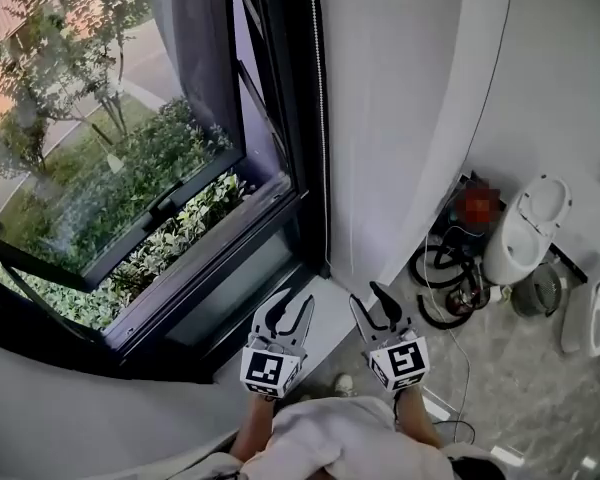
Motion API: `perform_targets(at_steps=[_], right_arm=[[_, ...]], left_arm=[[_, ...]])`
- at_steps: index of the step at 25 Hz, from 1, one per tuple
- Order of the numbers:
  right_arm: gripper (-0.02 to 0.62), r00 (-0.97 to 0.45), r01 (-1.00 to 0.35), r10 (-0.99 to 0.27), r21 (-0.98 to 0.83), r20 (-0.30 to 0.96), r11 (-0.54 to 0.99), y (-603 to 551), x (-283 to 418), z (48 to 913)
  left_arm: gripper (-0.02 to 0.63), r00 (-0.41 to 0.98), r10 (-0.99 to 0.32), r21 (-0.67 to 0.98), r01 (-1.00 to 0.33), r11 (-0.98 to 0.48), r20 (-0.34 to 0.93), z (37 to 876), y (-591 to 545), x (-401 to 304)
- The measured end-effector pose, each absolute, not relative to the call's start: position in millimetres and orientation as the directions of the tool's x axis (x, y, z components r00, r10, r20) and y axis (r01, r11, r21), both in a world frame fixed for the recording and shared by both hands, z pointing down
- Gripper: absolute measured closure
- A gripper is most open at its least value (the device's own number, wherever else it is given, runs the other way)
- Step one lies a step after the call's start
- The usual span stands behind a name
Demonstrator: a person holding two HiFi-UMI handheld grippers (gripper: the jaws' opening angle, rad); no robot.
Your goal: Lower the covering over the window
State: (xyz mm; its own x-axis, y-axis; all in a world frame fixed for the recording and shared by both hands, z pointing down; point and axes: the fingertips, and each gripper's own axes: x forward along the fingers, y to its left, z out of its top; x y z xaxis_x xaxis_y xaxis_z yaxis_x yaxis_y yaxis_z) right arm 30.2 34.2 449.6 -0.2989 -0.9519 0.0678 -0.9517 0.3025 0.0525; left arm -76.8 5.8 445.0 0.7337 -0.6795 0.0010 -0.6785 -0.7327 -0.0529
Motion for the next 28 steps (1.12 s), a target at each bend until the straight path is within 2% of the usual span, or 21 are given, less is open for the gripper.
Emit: perform_targets(at_steps=[15, 28], right_arm=[[0.439, -0.363, -0.930, -0.930, 0.042, 0.056, 0.366, 7.9, 67.4, 443.8], [0.443, -0.378, -0.923, -0.924, 0.059, 0.052, 0.381, -28.7, 75.2, 442.7]], left_arm=[[0.469, 0.696, -0.717, -0.075, -0.714, -0.696, 0.033, 446.6, -11.3, -31.6], [0.471, 0.689, -0.725, -0.074, -0.723, -0.687, 0.003, 439.6, -48.2, -16.8]])
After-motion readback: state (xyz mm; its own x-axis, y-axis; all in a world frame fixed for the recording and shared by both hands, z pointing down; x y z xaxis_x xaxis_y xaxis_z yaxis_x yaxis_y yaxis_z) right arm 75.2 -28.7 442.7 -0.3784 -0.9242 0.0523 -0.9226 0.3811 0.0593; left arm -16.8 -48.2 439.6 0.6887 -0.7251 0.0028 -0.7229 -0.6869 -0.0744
